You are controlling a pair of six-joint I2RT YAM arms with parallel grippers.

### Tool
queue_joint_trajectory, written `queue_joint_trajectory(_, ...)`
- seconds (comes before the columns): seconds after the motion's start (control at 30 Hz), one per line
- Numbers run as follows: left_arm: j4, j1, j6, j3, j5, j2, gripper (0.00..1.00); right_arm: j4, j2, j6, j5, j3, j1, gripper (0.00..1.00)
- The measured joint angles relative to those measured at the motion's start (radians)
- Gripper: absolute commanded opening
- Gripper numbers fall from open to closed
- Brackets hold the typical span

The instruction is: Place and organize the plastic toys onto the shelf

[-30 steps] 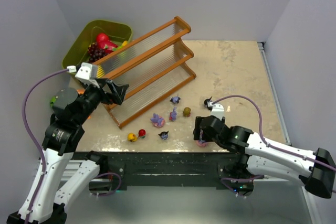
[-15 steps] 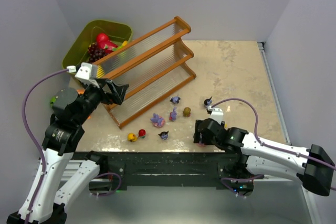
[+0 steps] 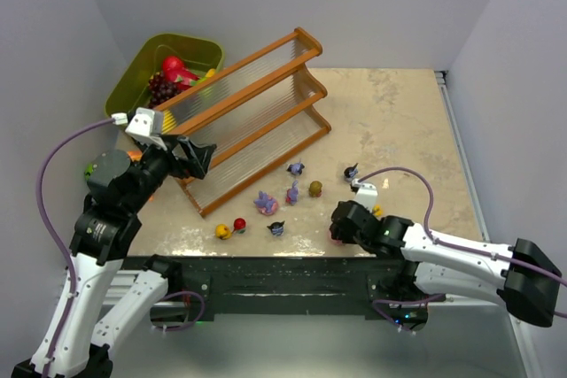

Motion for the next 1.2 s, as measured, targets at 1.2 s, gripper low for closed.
queue_joint_trajectory(1.2,-0.095,0.0,0.0,0.027,-0.262,-0.056,1.0,0.293,0.502,-0.583,-0.043,0.588,-0.222,0.0)
